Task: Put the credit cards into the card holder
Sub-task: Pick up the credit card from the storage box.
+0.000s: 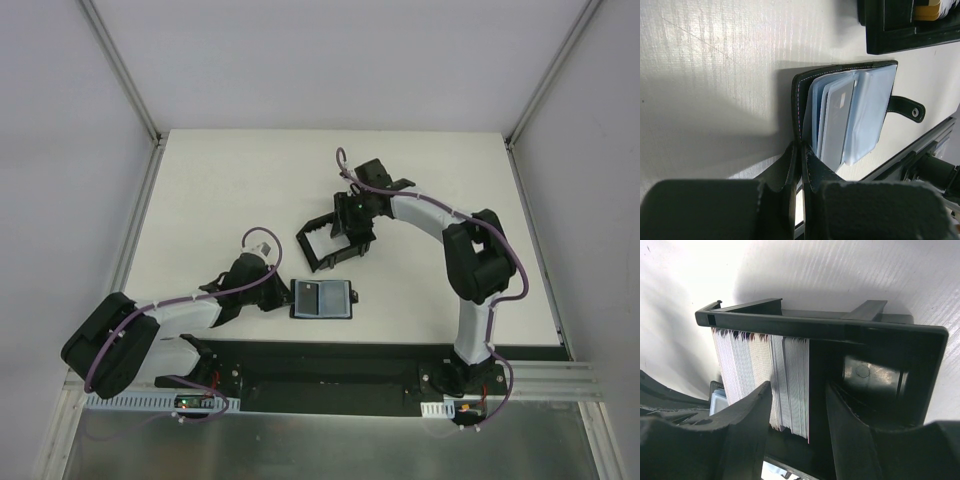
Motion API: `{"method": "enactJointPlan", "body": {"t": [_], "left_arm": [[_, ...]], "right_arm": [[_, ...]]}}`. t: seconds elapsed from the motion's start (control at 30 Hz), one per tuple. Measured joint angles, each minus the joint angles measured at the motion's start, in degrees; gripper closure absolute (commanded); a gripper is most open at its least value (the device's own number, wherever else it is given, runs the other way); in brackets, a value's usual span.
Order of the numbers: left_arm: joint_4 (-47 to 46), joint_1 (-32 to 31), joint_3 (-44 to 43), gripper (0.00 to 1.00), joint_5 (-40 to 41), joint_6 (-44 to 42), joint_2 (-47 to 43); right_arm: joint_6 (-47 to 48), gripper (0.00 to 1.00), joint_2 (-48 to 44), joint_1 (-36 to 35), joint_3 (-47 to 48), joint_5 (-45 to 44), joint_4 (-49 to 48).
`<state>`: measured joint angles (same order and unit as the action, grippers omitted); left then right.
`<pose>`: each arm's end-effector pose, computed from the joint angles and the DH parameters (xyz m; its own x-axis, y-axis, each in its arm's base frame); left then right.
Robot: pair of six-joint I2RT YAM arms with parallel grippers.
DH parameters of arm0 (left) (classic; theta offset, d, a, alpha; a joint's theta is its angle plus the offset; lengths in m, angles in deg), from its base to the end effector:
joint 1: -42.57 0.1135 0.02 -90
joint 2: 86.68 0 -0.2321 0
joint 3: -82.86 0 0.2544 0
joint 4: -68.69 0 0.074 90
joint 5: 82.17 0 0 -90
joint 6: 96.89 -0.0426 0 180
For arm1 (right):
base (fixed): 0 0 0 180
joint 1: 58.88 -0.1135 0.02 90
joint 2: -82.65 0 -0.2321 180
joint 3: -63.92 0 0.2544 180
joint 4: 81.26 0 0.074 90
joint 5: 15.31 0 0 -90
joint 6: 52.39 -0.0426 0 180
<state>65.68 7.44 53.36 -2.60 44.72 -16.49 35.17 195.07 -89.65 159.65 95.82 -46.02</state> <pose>0.1804 -0.1363 0.0952 -0.8459 -0.3474 -0.4048 0.0324 0.7240 -0.6890 0.3550 0.2293 0.1655 -0.7043 -0.3731 -0.6040 -0.6388 0.7043 0.3098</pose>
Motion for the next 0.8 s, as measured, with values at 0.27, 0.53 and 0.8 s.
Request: {"method": "enactJointPlan", "body": {"t": [0.27, 0.53, 0.8], "left_arm": [[-0.04, 0.35, -0.17, 1.00, -0.52, 0.00, 0.42], [-0.07, 0.37, -0.42, 1.00, -0.98, -0.04, 0.81], [-0.13, 0.37, -0.63, 1.00, -1.07, -0.07, 1.11]], "right_arm": [[-0.35, 0.61, -0.61, 0.22, -0.48, 0.83, -0.35], [-0.55, 0.73, -1.25, 0.55, -0.52, 1.27, -0.37], [-0.48, 0.85, -1.75, 0.68, -1.01, 0.94, -0.42]]}}
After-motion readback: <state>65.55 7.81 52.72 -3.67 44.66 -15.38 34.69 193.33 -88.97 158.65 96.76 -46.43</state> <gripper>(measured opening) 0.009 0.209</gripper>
